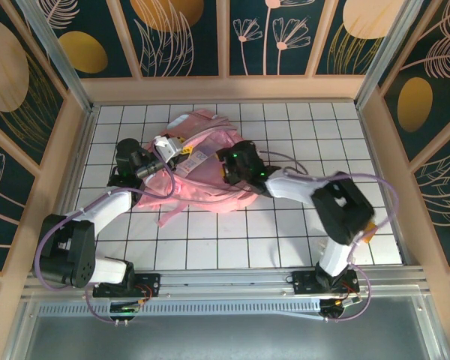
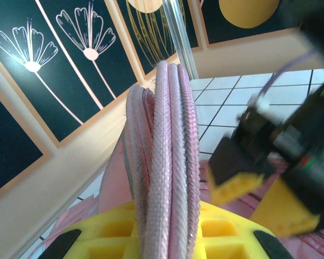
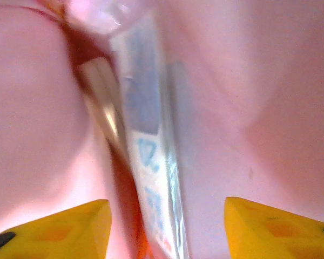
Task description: Pack books, pencil case, and school supplies into a backpack
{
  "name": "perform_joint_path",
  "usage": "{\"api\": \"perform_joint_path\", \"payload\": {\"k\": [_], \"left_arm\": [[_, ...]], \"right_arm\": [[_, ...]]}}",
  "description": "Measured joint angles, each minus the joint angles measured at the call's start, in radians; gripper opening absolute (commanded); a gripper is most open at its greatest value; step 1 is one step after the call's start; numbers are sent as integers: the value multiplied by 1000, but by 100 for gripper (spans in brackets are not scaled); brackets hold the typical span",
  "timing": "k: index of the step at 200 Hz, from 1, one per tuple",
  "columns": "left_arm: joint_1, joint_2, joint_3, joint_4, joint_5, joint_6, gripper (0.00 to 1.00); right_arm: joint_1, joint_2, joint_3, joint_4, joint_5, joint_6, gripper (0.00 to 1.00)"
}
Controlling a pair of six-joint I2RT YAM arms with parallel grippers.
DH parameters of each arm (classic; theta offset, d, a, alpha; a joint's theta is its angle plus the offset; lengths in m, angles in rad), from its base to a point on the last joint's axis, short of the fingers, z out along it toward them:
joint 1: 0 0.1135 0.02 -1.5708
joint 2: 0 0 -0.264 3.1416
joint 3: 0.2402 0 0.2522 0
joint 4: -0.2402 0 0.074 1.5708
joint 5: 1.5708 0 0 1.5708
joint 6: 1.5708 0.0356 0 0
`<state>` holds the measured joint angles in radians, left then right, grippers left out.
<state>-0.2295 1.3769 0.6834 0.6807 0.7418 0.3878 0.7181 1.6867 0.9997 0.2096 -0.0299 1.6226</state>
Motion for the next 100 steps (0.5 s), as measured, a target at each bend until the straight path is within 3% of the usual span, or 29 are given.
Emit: {"api": "perform_joint_path", "payload": {"k": [19, 41, 72, 100], "left_arm": [[-1, 0, -3, 5, -7, -3, 0], [-1, 0, -15, 16, -7, -8, 2], [-7, 0, -26, 1, 11, 28, 10], [-26, 0, -10, -104, 23, 114, 27]], "right_arm": [[-29, -173, -12, -148, 62, -134, 76], [-69, -352, -8, -357, 198, -322, 99], [-216, -502, -29, -573, 322, -491, 99], [-409, -563, -133, -547, 165, -700, 98]]}}
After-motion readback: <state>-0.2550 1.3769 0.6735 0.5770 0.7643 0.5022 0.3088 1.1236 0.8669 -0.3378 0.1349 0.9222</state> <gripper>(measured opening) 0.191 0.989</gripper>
